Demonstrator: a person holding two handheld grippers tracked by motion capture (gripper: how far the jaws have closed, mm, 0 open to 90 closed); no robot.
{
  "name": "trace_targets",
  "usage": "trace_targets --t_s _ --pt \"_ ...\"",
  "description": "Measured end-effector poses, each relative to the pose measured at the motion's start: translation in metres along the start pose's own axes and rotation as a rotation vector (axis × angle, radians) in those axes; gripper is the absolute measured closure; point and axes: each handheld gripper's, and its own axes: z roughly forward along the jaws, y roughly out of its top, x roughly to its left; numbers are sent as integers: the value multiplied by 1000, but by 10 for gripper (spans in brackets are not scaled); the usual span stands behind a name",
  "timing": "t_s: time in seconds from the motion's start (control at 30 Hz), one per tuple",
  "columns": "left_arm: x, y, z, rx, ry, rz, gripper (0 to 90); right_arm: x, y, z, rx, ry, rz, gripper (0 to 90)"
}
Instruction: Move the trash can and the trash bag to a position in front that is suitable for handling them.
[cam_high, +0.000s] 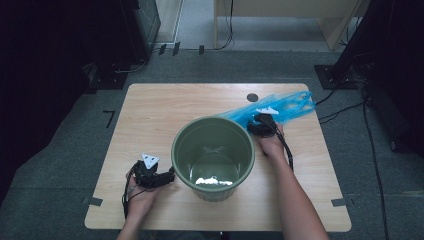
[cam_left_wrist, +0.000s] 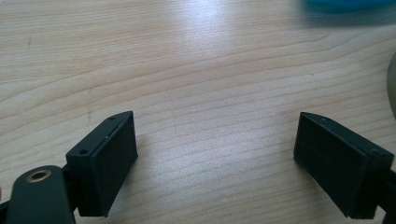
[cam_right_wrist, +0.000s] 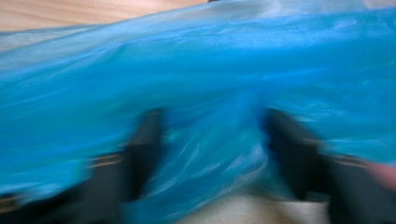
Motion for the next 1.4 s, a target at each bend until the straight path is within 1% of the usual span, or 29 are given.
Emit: trace_targets --t_s 0.07,0.1,0.13,0.17,0.23,0.27,0.33,0.37,0.43,0.47,0.5,0.53,0.67,0.7,0.77,0.8,0.87,0.93,0.97,1.0,1.03,1.07,1.1,1.17,1.27,1.33,1.4 --pt "0 0 0 -2 -4 -3 129 -2 -2 -3 -6 -3 1 730" --pt "1 0 0 -3 -7 -4 129 -2 -3 -5 -8 1 1 784" --pt "1 0 0 -3 -7 -4 129 -2 -3 -5 -8 1 1 784" --pt "1 0 0 -3 -11 -6 129 -5 -6 -8 -10 -4 3 846" --pt "2 0 0 -5 -13 -6 129 -7 -9 -11 -10 -12 13 883" --pt "1 0 0 -4 -12 -6 129 -8 -11 -13 -9 -15 10 892" --pt "1 0 0 -2 -10 0 129 -10 -14 -17 -9 -15 12 900" --pt "1 0 0 -2 -8 1 129 -12 -15 -18 -10 -7 17 900" --pt "1 0 0 -2 -9 0 129 -15 -18 -22 -9 7 40 900" --pt "1 0 0 -2 -9 0 129 -16 -19 -24 -10 5 37 900" --pt "1 0 0 0 -11 0 129 -15 -21 -26 -19 -3 36 900" --pt "2 0 0 -1 -11 -1 129 -15 -22 -28 -32 -6 45 900" --pt "1 0 0 1 -6 3 129 -17 -24 -35 -84 -11 34 900" --pt "1 0 0 0 -8 2 129 -18 -24 -37 -97 -13 39 900" --pt "1 0 0 0 -10 0 129 -19 -22 -43 -129 -9 64 900" --pt "1 0 0 0 -10 1 129 -19 -21 -46 -146 -6 67 900" --pt "1 0 0 0 -7 2 129 -17 -17 -55 -178 -5 64 900" --pt "1 0 0 1 -6 3 129 -15 -11 -64 -212 5 66 900" --pt "1 0 0 1 -6 3 129 -15 -11 -64 -212 5 66 900" --pt "1 0 0 0 -8 2 129 -13 -4 -74 -245 8 70 900" --pt "1 0 0 0 -8 2 129 -13 -4 -74 -245 8 70 900" --pt "1 0 0 0 -8 2 129 -10 4 -84 -280 9 65 900" --pt "1 0 0 1 -8 2 129 -9 7 -89 -296 6 55 900" --pt "1 0 0 1 -6 3 129 -7 16 -100 -327 16 61 900" --pt "1 0 0 1 -6 3 129 -4 29 -116 -381 29 56 900" --pt "1 0 0 1 -5 4 129 -1 38 -127 -419 29 50 900" --pt "1 0 0 2 -4 4 129 0 46 -139 -454 43 59 900"
